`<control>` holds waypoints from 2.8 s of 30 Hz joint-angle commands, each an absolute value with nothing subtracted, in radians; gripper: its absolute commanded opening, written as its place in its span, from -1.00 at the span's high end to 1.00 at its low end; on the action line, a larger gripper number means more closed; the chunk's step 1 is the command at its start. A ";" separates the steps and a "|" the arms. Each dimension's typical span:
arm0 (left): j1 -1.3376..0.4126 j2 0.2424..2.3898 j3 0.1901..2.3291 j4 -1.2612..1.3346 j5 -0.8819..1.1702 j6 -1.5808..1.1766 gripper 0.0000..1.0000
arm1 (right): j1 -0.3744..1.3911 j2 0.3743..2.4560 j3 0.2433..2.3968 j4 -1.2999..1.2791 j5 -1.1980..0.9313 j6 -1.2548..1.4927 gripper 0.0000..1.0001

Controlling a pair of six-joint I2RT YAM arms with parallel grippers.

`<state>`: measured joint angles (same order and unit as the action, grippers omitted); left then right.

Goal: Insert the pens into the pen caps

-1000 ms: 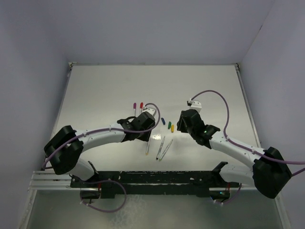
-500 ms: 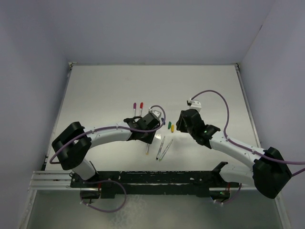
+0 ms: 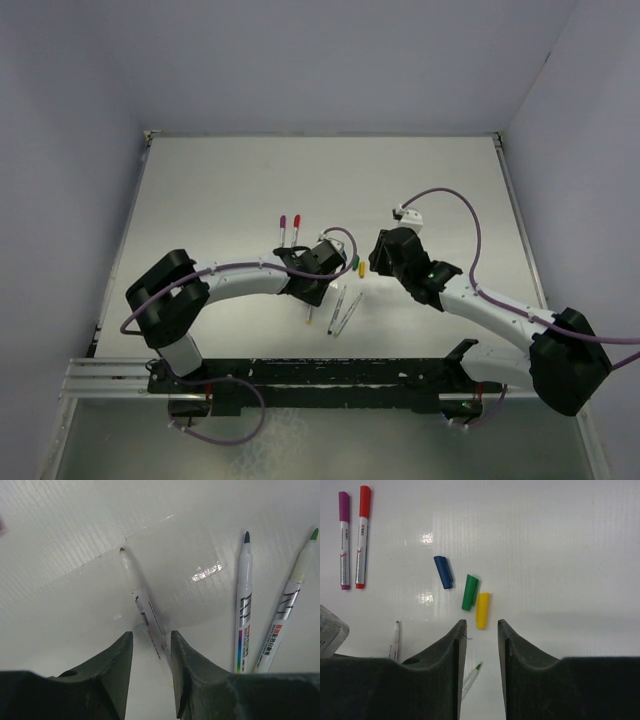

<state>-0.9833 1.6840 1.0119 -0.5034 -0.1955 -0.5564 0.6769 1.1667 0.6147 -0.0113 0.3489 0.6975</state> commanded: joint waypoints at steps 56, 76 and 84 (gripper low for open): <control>-0.986 1.386 0.940 -0.512 -0.235 -0.566 1.00 | 0.659 1.445 0.760 -0.063 0.296 0.652 0.27; -0.986 1.377 0.917 -0.486 -0.232 -0.572 1.00 | 0.660 1.520 0.786 -0.027 0.250 0.613 0.21; -0.986 1.378 0.916 -0.480 -0.227 -0.572 1.00 | 0.659 1.577 0.804 -0.061 0.261 0.616 0.23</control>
